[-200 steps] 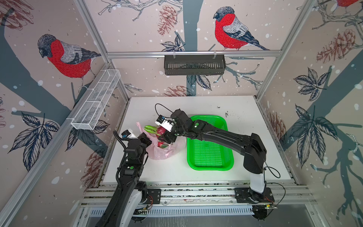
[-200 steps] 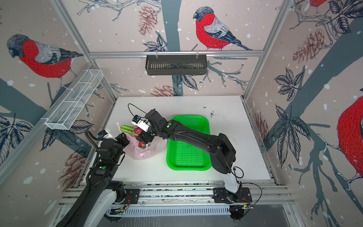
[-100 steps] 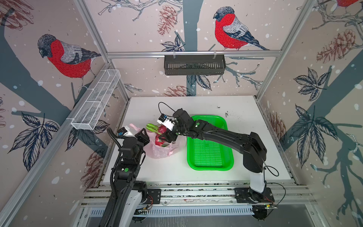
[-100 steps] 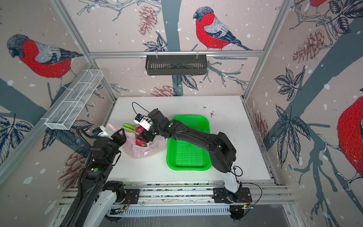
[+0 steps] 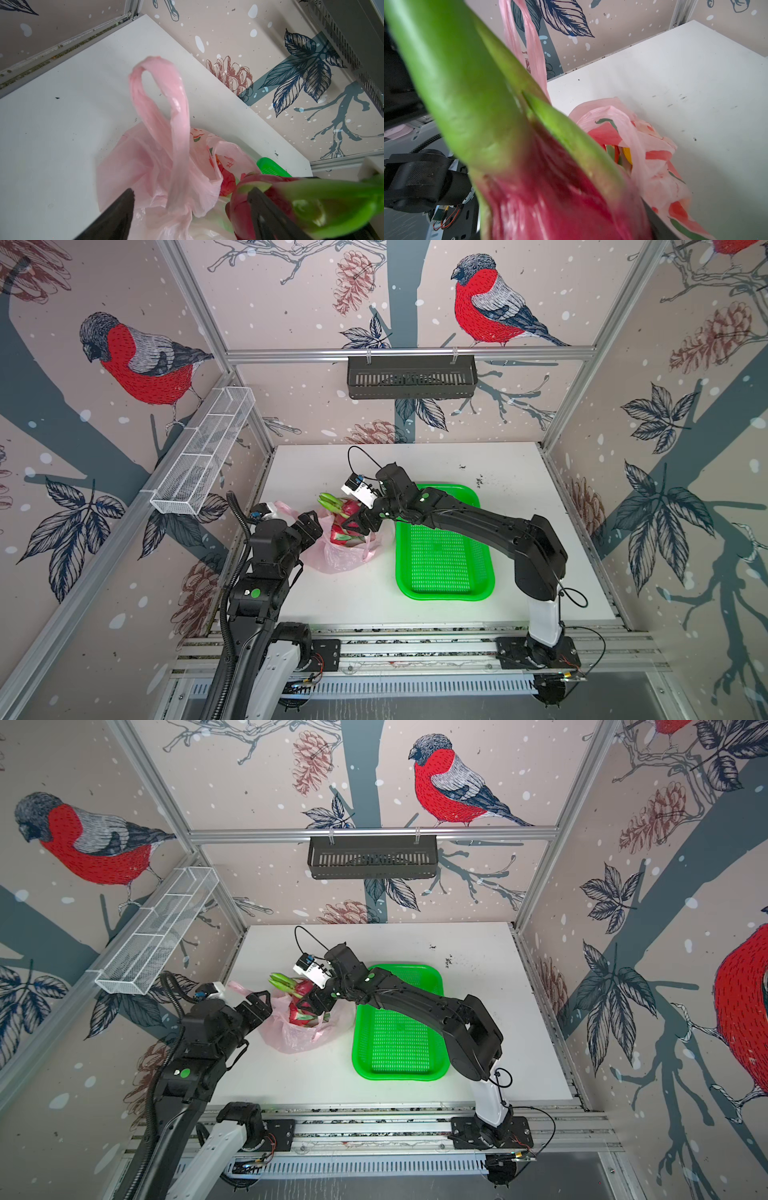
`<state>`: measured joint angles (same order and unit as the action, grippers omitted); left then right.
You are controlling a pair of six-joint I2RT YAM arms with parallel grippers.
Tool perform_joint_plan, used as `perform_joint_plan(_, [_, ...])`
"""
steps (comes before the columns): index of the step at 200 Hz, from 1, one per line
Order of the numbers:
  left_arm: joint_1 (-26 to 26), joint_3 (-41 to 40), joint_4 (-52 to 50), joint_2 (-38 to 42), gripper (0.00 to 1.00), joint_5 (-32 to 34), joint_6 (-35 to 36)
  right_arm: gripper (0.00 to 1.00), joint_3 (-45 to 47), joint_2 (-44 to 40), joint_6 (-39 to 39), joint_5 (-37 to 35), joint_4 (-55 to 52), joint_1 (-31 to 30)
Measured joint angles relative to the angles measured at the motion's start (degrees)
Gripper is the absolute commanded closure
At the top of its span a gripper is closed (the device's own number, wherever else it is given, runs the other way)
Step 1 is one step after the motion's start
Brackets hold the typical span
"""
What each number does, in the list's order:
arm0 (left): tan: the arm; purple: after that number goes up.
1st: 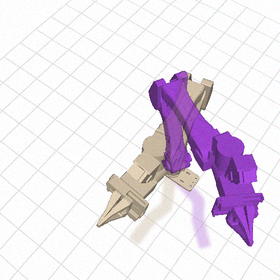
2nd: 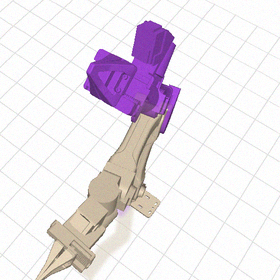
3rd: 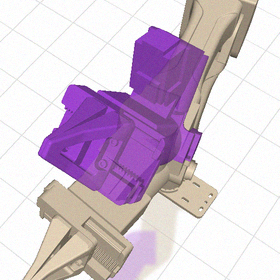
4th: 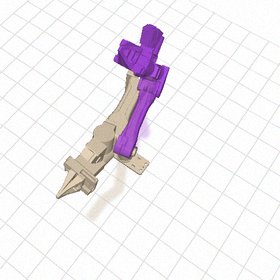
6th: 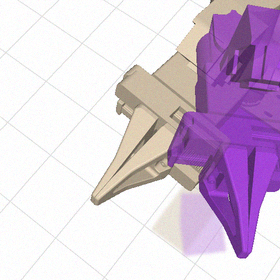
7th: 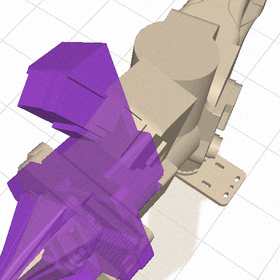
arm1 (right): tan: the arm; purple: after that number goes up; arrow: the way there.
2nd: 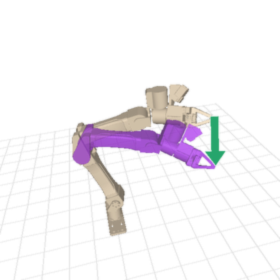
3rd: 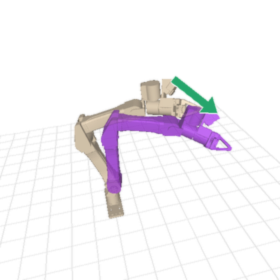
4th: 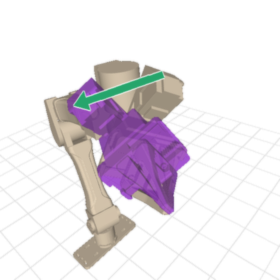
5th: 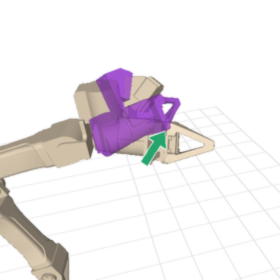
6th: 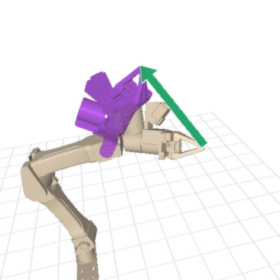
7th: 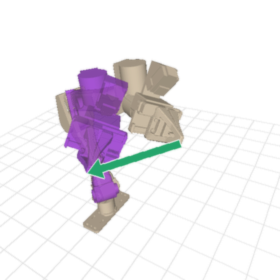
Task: Untie the knot of the plastic bag and take out the fruit
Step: Pick up the fruit from the plastic bag.
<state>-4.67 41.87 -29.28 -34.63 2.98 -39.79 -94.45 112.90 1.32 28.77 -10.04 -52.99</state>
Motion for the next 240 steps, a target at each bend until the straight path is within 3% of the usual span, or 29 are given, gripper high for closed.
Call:
perform_joint_plan(124, [0.0,16.9,-12.5,-5.4,0.14,-5.5,10.3,0.71,0.9,2.4,1.9,7.9,3.3,3.6])
perform_joint_plan(170, [0.0,12.0,-8.5,-4.3,0.16,-12.9,13.7,0.71,1.5,2.4,3.4,10.5,4.5,4.6])
perform_joint_plan(240, [-0.6,4.8,6.6,-5.2,0.19,-26.1,14.3,0.72,0.9,3.0,4.4,13.2,4.5,5.6])
